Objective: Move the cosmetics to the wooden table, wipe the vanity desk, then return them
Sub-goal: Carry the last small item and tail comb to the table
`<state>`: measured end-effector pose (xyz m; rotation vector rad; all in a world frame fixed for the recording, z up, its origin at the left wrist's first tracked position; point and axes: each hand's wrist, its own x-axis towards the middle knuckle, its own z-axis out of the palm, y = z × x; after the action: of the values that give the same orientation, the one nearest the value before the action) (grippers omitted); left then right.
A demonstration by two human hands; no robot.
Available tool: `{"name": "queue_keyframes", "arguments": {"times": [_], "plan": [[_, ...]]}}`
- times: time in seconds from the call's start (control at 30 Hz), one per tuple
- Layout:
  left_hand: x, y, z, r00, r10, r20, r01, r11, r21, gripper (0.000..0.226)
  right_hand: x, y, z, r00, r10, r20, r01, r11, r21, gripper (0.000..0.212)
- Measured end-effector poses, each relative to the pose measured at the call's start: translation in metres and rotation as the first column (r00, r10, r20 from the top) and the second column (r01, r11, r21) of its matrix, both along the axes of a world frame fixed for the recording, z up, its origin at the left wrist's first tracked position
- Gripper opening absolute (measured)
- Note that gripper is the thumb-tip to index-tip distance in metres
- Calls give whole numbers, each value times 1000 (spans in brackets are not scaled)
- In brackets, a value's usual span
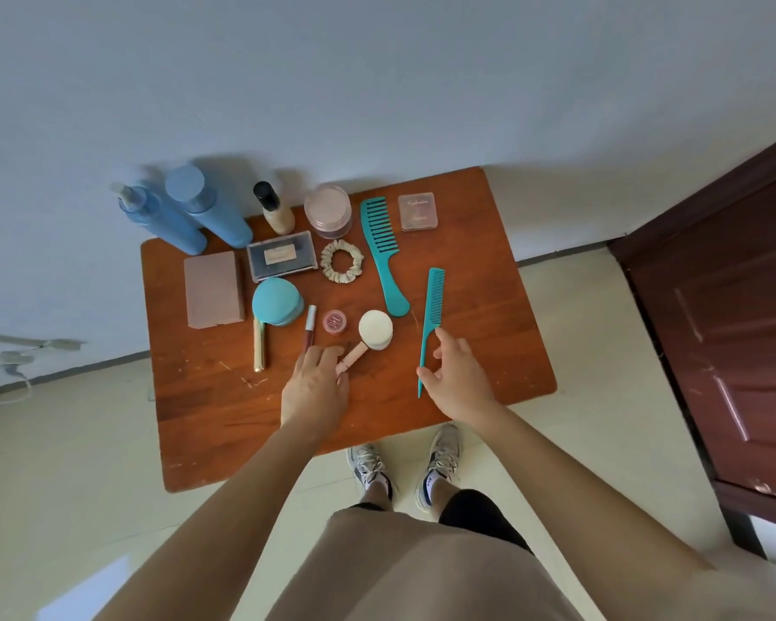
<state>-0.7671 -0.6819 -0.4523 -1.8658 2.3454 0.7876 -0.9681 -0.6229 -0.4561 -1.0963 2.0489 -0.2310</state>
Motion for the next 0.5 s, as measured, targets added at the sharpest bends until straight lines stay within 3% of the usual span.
{"name": "queue_keyframes", "arguments": {"times": [0.13, 0.3, 0.4, 0.5], "plan": [[-4, -12, 27, 998, 24, 50, -21, 997, -71, 40, -16, -11, 23, 999, 41, -29, -42, 999, -26, 65], [-17, -54, 100, 998, -18, 57, 36, 943, -330, 51, -54, -39, 94, 958, -14, -288, -54, 973, -226, 58], [-33, -85, 165, 996, -77, 35, 84, 848, -524, 53, -83, -52, 156, 921, -103, -375, -81, 892, -444, 58], [-56, -105, 234, 981, -189, -35, 107, 686, -719, 56, -105, -48, 225, 881, -278, -382, -60, 735, -675, 58]]}}
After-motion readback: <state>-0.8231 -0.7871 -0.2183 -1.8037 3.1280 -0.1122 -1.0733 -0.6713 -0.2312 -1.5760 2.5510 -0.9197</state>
